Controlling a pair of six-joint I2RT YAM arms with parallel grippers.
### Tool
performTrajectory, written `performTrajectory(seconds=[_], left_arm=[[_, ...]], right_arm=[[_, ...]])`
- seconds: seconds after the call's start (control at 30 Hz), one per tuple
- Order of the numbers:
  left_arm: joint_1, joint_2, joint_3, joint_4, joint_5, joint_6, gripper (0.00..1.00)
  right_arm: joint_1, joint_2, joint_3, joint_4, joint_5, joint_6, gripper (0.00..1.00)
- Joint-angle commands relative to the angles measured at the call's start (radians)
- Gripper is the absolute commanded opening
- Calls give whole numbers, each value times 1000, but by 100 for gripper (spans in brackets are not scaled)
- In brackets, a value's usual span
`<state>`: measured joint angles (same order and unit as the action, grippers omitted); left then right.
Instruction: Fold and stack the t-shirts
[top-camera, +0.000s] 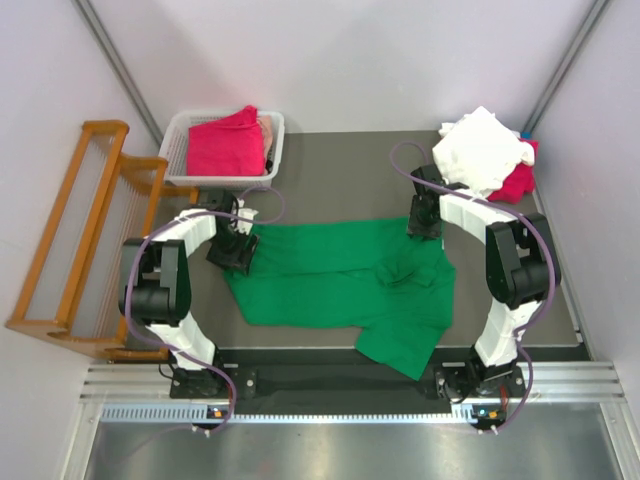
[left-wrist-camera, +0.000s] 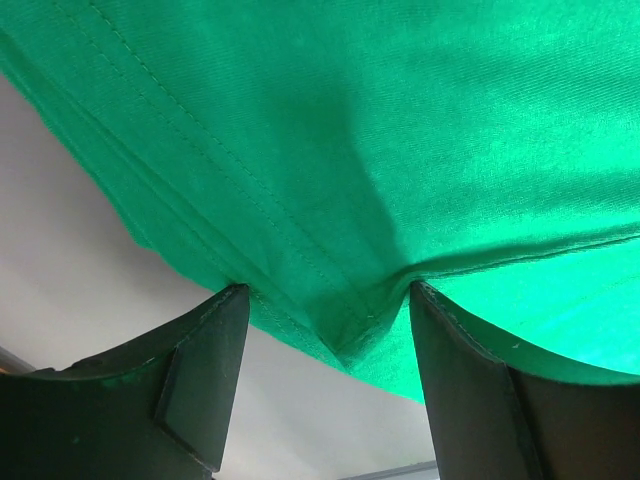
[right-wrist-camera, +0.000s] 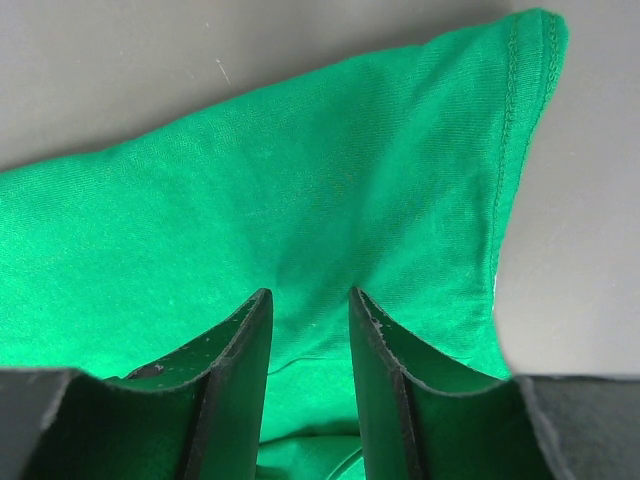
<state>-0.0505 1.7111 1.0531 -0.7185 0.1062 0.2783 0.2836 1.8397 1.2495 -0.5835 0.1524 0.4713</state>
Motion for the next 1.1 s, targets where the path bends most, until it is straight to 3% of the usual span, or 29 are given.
performTrajectory(seconds=[0.0,0.63,0.83,0.9,1.07], left_arm=[[1,4,47,36,-29,-10,70],[3,16,114,10,-25,-31,69],[43,-71,154,-12,27,-51,69],[98,-143,153,26,101,-74,69],[112,-254,29,219,156,-119,71]], right_arm=[[-9,-36,7,20,4,-13,37],[-11,-43,-4,31,-4,-16,36],[-8,-36,-9,34,-7,-16,36],[-9,-36,-15,40,-7,-14,36],[-9,-34,-15,44,-16,-13,36]])
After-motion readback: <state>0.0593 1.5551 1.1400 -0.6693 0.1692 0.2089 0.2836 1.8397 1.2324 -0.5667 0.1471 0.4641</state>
